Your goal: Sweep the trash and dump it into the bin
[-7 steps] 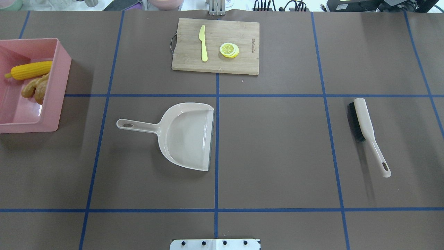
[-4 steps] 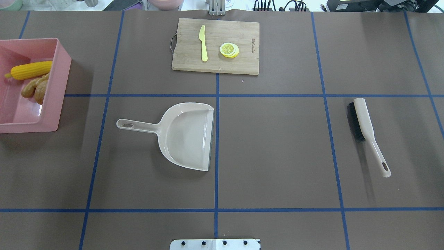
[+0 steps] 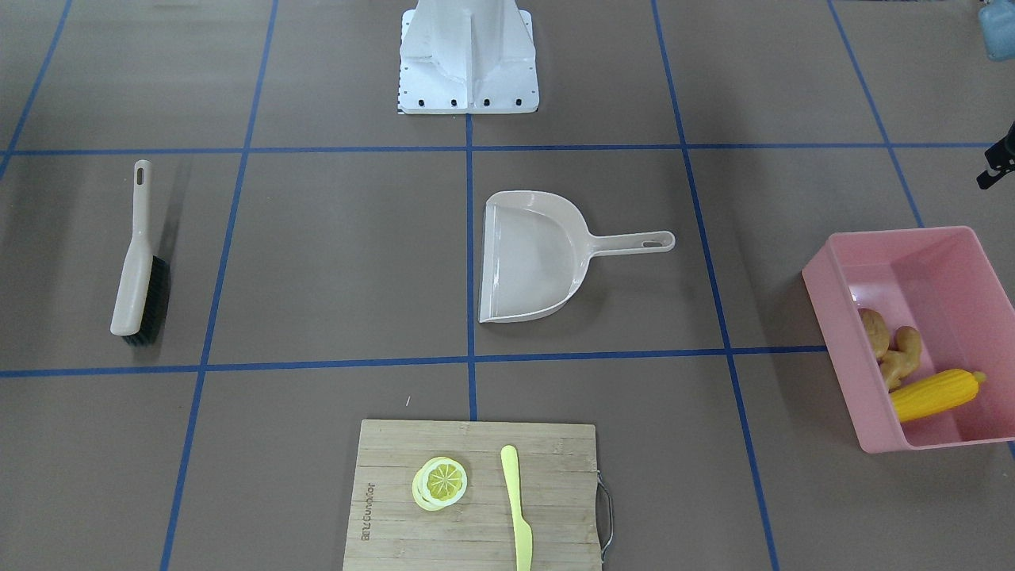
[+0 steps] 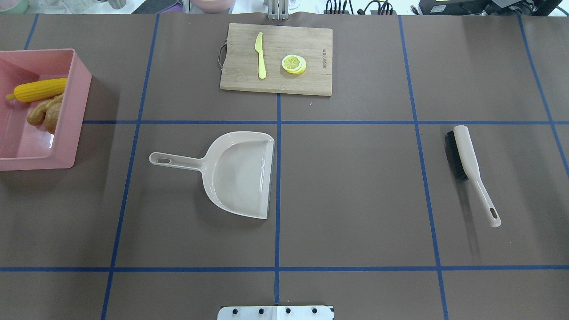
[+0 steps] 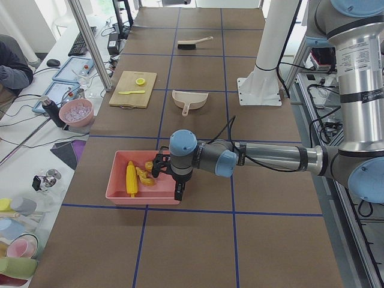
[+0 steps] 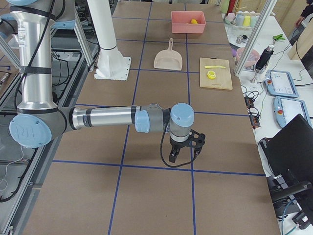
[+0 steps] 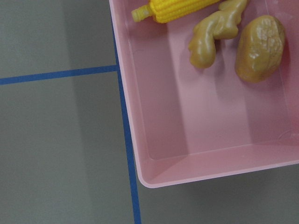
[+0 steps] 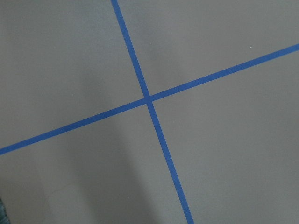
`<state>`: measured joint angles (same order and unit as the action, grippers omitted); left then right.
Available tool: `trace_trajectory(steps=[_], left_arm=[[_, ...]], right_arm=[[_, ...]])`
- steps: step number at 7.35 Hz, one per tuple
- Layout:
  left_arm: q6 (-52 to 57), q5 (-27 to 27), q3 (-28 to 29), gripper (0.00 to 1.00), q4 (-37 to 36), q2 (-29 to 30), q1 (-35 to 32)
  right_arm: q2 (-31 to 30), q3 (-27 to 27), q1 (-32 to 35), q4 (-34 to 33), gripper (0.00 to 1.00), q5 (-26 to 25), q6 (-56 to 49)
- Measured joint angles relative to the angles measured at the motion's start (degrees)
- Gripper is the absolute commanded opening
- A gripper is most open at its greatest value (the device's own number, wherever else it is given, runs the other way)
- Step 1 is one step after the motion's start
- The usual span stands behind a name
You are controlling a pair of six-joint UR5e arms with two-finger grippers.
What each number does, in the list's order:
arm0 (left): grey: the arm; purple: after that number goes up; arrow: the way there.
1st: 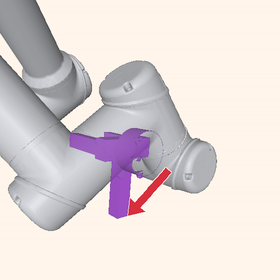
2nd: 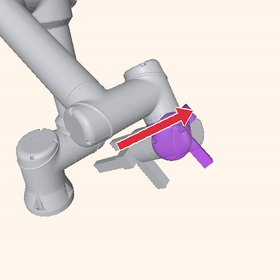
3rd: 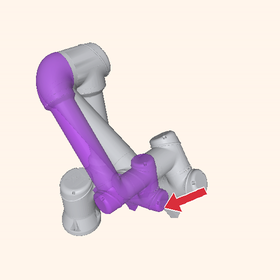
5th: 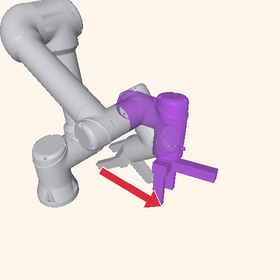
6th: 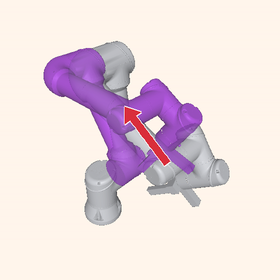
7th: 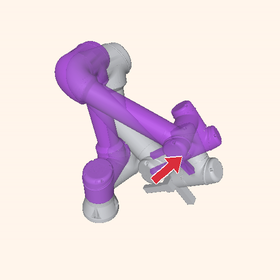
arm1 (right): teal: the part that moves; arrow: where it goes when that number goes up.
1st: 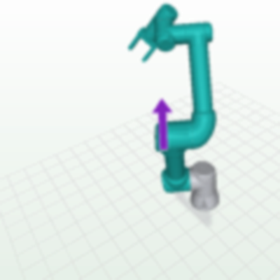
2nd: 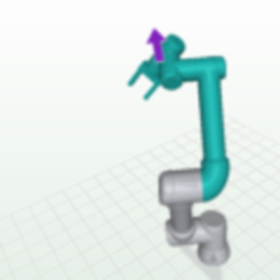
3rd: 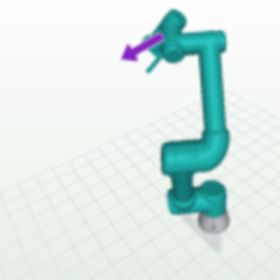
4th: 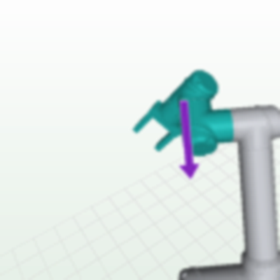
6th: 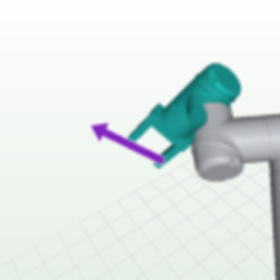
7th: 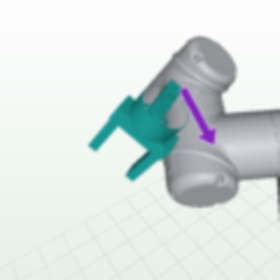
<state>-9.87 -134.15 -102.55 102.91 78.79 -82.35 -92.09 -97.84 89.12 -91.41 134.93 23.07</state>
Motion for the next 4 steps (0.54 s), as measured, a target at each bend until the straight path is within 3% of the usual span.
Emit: trace_trajectory(steps=[4], left_arm=[[-0.9,-4.2,2.4,0.99,-0.6,-0.4,-2.8]], right_arm=[[-0.8,-0.6,-0.2,0.3,1.00,0.0,-0.3]])
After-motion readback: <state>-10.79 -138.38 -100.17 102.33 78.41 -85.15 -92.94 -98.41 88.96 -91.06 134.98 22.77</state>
